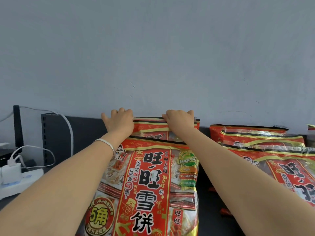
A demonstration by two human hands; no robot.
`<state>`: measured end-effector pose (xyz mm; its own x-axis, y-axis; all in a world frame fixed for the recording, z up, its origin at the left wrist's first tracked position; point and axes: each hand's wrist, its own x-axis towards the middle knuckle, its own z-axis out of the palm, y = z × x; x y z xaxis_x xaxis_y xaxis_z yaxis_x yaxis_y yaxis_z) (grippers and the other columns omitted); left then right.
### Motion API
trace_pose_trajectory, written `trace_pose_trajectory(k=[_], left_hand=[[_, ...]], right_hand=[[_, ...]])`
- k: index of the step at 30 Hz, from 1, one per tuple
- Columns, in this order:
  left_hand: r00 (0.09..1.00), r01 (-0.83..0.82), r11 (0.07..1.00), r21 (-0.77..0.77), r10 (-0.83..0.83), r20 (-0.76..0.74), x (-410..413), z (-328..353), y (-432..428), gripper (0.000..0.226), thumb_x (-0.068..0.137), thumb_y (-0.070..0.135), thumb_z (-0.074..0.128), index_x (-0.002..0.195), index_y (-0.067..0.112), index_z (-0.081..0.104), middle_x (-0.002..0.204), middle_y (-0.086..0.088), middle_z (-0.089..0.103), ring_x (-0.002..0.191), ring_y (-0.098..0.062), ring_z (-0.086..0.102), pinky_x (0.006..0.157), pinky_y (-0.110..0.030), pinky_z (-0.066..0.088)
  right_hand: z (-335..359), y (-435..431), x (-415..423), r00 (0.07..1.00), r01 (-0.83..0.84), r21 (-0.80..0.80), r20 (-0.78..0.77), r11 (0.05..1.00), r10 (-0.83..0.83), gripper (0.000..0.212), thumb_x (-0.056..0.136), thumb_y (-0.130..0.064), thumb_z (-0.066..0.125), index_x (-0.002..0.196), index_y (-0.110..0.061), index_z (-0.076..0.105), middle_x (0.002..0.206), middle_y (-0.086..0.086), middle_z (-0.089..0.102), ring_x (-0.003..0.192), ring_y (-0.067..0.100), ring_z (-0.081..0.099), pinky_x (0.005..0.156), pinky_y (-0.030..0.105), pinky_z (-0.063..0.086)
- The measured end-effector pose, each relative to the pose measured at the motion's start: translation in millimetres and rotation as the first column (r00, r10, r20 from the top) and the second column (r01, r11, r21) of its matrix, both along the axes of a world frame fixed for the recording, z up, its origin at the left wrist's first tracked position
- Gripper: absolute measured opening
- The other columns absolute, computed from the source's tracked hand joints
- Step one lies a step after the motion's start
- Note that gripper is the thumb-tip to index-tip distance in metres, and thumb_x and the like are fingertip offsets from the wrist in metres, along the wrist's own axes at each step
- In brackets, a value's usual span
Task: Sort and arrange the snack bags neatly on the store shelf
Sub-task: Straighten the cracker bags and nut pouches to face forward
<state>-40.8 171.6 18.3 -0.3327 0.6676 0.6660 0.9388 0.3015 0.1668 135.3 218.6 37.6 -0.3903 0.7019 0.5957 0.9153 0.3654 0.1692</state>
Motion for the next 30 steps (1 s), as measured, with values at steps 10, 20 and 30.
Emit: trace_pose_trajectory(k=[10,20,30], left_hand=[[0.971,0.166,0.949,0.267,-0.205,0.124,-10,-13,-39,0.037,0.097,0.041,0.041,0.128,0.023,0.047,0.137,-0.007,0.042,0.127,-0.028,0.038,0.100,-0.049,0.032],[0.562,0.283,0.821,0.497,-0.562,0.608,-11,-64,-83,0.069,0.089,0.042,0.058,0.144,0.025,0.018,0.144,-0.011,0.031,0.123,-0.024,0.046,0.098,-0.046,0.044],[0.623,0.311,0.935,0.172,-0.337,0.705,11,-79,-98,0.084,0.089,0.053,0.051,0.146,0.038,-0.008,0.133,-0.009,0.051,0.104,-0.026,0.062,0.092,-0.052,0.049]], right_hand=[[-18,-41,-6,0.933,-0.350,0.206,-0.017,0.914,0.361,0.033,0.101,-0.035,0.038,0.095,-0.012,0.061,0.074,0.001,0.062,0.072,0.023,0.060,0.060,0.028,0.034],[-45,-68,-10,0.977,-0.212,0.140,0.069,0.967,0.204,0.050,0.098,-0.056,0.027,0.079,-0.018,0.054,0.064,-0.004,0.056,0.058,0.018,0.057,0.049,0.026,0.039],[-41,-70,0,0.988,-0.076,-0.058,-0.138,0.995,0.068,0.028,0.099,-0.047,0.037,0.097,-0.024,0.054,0.087,-0.003,0.065,0.088,0.023,0.063,0.097,0.047,0.032]])
